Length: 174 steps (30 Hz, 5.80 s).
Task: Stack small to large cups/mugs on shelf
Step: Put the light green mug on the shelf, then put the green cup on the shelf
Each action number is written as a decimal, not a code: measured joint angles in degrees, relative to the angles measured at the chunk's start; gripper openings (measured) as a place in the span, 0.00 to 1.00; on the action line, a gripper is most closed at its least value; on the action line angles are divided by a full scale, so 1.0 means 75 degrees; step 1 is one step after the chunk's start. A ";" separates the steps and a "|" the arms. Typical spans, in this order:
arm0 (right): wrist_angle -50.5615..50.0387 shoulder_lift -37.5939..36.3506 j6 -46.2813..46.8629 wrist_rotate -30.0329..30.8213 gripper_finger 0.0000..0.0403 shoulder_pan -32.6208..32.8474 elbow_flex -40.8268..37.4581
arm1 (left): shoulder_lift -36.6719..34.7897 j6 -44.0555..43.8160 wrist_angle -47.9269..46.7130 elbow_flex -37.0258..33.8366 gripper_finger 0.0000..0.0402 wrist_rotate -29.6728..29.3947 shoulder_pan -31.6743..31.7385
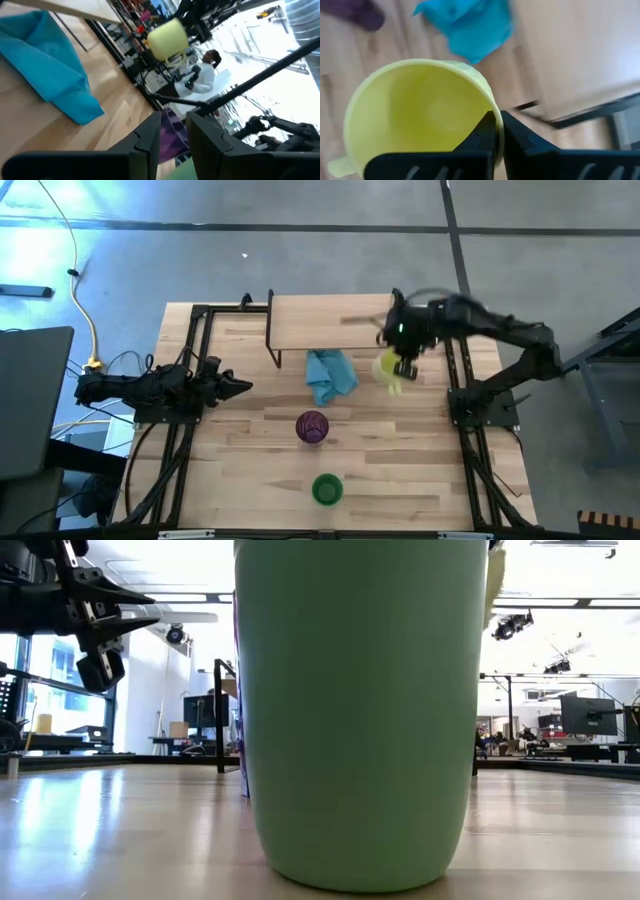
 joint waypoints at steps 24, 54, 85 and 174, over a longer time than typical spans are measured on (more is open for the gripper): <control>-0.1121 0.3724 -0.4014 -0.0872 0.00 -0.4107 0.4025 | 0.0000 -0.0198 0.0022 0.0000 0.21 -0.0154 0.0003; -0.0585 0.4280 -0.3568 -0.1410 0.00 -0.4359 0.4025 | 0.0000 -0.0140 0.0028 0.0000 0.21 -0.0192 0.0000; -0.0648 0.4455 -0.3361 -0.1535 0.02 -0.4356 0.4034 | 0.0000 -0.0111 0.0028 0.0000 0.21 -0.0151 0.0000; 0.2410 -0.0412 0.3777 -0.2374 0.50 0.3622 -0.0428 | 0.0003 -0.1376 0.0251 0.0003 0.21 0.3375 -0.0052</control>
